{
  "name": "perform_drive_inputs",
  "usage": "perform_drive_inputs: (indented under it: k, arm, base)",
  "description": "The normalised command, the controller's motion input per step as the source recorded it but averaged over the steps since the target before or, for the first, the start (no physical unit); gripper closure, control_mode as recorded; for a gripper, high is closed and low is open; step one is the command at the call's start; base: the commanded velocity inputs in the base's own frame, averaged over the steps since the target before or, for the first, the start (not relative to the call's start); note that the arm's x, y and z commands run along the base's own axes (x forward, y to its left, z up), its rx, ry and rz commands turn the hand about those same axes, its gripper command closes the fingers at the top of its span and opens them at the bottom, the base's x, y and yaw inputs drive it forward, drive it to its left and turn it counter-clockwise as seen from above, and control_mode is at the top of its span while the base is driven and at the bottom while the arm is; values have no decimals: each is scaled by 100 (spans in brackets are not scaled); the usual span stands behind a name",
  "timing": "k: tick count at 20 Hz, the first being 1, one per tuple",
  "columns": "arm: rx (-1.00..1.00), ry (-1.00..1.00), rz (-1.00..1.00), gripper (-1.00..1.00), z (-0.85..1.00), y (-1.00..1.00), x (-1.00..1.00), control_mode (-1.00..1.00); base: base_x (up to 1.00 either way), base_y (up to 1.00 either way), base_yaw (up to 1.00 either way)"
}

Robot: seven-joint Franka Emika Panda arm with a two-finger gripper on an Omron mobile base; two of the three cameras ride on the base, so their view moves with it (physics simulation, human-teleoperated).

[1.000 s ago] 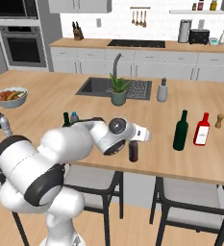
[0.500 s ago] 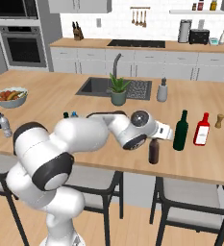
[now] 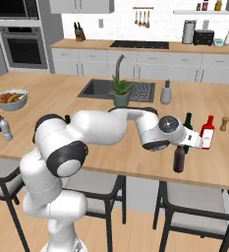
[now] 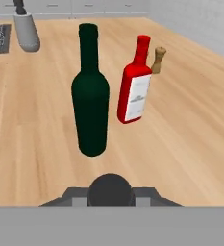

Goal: Move the plastic bottles in the middle to the plastics group, and the glass bottles in the middle to the glass group.

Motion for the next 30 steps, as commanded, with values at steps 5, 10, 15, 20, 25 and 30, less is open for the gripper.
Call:
perform_drive_inputs:
  k: [5,10,15,20,25,30]
  arm:
    - [0,3,-38,100,0,-37,0,-100]
    - [0,0,-35,100,-3,-24,16,-100]
    - [1,-3,-2,100,0,-17,38,-100]
    - [2,0,0,100,0,-50,6,-100]
    - [3,0,0,100,-12,-27,9,-100]
    - [1,0,0,100,-21,-14,18,-100]
  base:
    - [0,0,0]
    - [0,0,0]
    - [0,0,0]
    - [0,0,0]
    - [0,0,0]
    - [0,0,0]
